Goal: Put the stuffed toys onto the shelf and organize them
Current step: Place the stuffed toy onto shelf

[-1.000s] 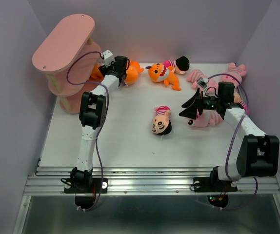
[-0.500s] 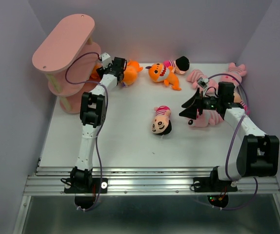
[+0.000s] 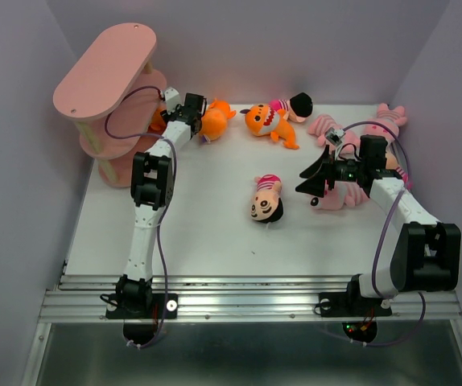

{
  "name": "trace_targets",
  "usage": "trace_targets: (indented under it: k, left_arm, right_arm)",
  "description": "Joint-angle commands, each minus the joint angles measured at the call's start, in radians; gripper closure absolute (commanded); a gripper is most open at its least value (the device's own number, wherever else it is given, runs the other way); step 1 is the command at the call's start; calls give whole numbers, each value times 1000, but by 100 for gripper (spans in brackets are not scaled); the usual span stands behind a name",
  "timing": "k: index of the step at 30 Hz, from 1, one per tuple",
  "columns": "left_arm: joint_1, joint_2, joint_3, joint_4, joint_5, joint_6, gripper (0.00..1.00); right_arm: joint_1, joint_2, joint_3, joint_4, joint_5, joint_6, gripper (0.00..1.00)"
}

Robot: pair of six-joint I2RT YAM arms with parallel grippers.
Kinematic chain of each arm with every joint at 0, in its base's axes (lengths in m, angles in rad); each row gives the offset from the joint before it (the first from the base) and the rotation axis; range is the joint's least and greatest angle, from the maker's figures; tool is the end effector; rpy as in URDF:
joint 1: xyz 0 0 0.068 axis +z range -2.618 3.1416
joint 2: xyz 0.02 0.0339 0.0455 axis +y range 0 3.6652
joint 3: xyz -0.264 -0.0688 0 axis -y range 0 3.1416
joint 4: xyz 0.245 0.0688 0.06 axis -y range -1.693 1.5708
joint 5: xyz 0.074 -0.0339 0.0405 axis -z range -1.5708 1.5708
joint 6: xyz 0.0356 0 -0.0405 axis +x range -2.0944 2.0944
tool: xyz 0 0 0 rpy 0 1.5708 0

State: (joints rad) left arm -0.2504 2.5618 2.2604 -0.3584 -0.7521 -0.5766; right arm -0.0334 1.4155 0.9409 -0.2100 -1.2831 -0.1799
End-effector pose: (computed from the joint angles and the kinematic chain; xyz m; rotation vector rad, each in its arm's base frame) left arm 0.5598 -0.1181 0.1814 -0.7113 1.9238 0.3317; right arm 0.2906 0.0244 0.2625 -0.7817 1.7794 1.2680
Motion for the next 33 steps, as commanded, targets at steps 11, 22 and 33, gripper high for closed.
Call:
trace_targets:
  k: [11,22,33]
  left_arm:
    - [20,-49,-4,-4,25,-2,100]
    - [11,-176,-145,121,83,237,100]
    - [13,-221,-176,161,192,438,100]
  right_arm:
    - [-16,-10,45,3,-22,-13,0]
    - [-16,-15,47,3,-28,-12,0]
    - [-16,-21,45,3,-35,-10,0]
